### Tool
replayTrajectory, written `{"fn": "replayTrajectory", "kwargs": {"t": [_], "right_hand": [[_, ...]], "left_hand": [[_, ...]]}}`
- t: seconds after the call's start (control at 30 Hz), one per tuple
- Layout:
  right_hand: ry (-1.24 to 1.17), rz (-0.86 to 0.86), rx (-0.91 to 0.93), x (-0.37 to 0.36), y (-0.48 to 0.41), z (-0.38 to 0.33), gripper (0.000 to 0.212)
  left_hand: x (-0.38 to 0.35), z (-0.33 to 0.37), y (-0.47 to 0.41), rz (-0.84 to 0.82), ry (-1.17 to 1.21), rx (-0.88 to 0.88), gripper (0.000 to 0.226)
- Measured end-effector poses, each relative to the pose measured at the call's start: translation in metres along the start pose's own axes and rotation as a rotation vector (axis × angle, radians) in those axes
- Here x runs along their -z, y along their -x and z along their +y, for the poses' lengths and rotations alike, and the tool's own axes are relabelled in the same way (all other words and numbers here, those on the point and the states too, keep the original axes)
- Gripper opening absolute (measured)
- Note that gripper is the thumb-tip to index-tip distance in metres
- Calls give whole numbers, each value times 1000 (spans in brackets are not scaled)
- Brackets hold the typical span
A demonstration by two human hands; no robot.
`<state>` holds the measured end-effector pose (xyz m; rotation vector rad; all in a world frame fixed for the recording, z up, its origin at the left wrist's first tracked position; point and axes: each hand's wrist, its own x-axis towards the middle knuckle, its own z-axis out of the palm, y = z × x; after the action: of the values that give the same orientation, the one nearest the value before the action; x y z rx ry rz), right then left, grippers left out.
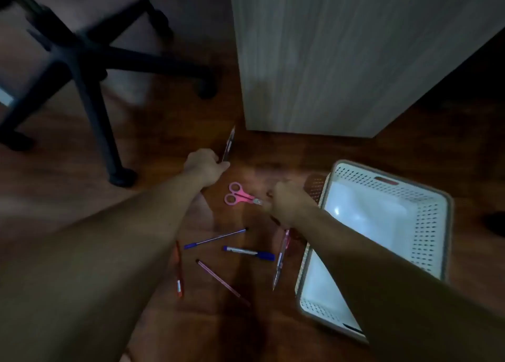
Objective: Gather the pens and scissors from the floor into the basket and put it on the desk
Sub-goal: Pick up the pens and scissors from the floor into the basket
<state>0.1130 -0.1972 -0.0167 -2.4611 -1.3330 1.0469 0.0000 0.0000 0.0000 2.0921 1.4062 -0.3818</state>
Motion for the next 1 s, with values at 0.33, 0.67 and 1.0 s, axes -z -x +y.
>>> {"fn": "replayTrajectory", "kwargs": {"t": [0.33,0.67,1.0], "right_hand": [[262,85,32,-29,-5,-19,52],[-164,367,-208,50,62,-5,27],[-694,329,-861,-7,179,92,34]], "left_hand": [[-32,-24,-4,161,191,136,32],[-38,-30,88,84,665,81,18],[-103,45,209,-63,623,-185,13]]}}
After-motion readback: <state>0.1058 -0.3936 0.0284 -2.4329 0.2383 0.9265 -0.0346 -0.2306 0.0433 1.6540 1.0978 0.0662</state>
